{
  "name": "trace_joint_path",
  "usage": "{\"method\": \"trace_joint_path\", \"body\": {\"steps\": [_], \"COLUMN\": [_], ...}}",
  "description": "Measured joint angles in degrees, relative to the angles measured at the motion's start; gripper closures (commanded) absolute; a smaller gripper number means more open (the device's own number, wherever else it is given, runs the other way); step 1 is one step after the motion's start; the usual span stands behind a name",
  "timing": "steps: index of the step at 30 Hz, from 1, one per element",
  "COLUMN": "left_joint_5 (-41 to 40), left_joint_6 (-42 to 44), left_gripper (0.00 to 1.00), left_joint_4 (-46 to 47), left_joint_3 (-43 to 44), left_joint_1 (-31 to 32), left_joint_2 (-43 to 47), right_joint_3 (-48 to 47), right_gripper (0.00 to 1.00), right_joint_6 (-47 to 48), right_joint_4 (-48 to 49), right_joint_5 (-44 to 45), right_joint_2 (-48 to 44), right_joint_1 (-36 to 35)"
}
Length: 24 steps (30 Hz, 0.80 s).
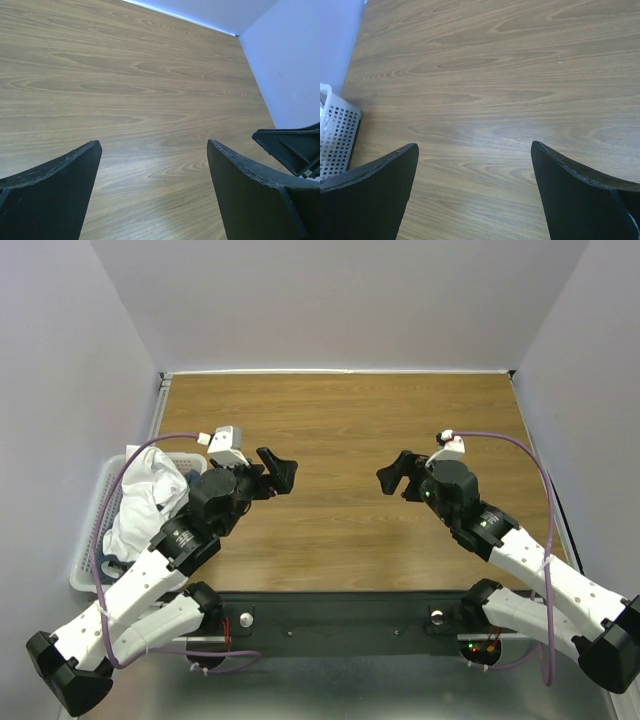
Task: Fold and stack the tank tops
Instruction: Grab the tank top from the pile
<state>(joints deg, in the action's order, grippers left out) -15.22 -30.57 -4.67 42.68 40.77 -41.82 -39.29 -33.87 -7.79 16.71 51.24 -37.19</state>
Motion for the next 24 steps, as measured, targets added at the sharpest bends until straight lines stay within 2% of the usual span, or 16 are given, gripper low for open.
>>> {"method": "trace_joint_path", "body": {"steps": [10, 13, 18, 21, 24], "left_joint_5": [-1.40, -5.31, -18.69, -26.18, -29.24], "left_joint_6": [-2.27, -4.66, -13.42, -17.46, -16.31], "left_gripper": [0.01, 0.01, 0.01, 0.01, 0.03], "left_joint_4": [-1.51, -4.24, -19.52, -26.82, -28.13], "left_joint_3": [0.00, 0.55, 9.31, 14.10, 14.49], "left_joint_1": [0.00, 0.02, -0.61, -6.21, -17.92], "left_joint_2": [0.74, 0.22, -4.55, -4.94, -2.27], "right_joint_3": [0.00, 0.00, -0.57, -1.57, -2.91], "right_gripper": [0.00, 0.00, 0.00, 0.00, 0.00], "right_joint_6": [0.90, 1.25, 2.23, 2.67, 2.75], "right_joint_4": [-0.90, -1.07, -2.12, -2.32, -2.25], "right_joint_5": [0.00, -0.15, -0.35, -0.76, -1.75], "right_joint_2": [0.24, 0.74, 2.03, 3.10, 4.94], "right_joint_1": [0.00, 0.00, 0.00, 0.00, 0.00]}}
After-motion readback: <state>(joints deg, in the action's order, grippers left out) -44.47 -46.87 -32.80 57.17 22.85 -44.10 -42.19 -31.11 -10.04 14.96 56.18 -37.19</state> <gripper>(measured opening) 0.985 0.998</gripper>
